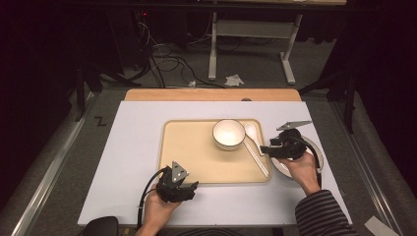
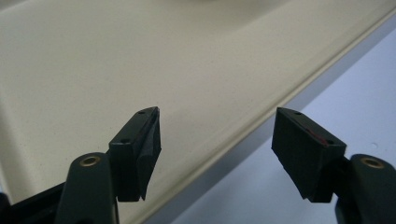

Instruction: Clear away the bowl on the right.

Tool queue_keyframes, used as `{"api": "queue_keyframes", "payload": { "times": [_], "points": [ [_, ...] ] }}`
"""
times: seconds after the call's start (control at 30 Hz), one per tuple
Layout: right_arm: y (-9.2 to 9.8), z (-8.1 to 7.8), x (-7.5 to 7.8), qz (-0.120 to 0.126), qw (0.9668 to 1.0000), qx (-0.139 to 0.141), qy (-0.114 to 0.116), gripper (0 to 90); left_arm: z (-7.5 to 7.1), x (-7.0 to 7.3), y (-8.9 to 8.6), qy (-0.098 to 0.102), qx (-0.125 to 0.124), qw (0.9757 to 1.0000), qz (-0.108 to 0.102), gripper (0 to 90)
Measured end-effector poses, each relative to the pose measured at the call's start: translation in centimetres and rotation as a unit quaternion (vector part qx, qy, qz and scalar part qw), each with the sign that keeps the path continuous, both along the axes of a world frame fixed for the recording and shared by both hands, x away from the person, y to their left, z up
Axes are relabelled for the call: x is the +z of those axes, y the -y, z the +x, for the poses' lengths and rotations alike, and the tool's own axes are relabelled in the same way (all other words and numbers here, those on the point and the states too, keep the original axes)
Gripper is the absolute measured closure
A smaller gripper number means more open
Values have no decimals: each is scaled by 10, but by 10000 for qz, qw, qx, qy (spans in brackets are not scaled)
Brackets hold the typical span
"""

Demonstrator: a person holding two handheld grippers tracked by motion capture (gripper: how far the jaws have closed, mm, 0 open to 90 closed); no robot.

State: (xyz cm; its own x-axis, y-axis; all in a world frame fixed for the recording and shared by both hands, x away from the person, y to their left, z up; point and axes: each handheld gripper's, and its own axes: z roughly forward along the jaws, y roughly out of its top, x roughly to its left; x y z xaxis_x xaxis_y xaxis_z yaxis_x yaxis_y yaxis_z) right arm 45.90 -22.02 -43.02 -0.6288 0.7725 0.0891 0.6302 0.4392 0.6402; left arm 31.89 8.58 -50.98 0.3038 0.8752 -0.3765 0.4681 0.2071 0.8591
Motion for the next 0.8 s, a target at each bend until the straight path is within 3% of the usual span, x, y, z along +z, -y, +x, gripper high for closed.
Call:
{"api": "queue_keyframes", "payload": {
  "times": [0.4, 0.5, 0.8],
  "points": [
    [15, -15, -3, -80, 9999, -72, -27, 463, 3, 0, 5, -10, -123, 9999, 12, 331],
    [21, -19, -3, -27, 9999, -66, 117, 463, 3, 0, 5, -11, -136, 9999, -1, 331],
    [36, -31, -8, -6, 9998, -169, 76, 464, 4, 0, 6, -12, -164, 9999, 1, 333]
  ]
}}
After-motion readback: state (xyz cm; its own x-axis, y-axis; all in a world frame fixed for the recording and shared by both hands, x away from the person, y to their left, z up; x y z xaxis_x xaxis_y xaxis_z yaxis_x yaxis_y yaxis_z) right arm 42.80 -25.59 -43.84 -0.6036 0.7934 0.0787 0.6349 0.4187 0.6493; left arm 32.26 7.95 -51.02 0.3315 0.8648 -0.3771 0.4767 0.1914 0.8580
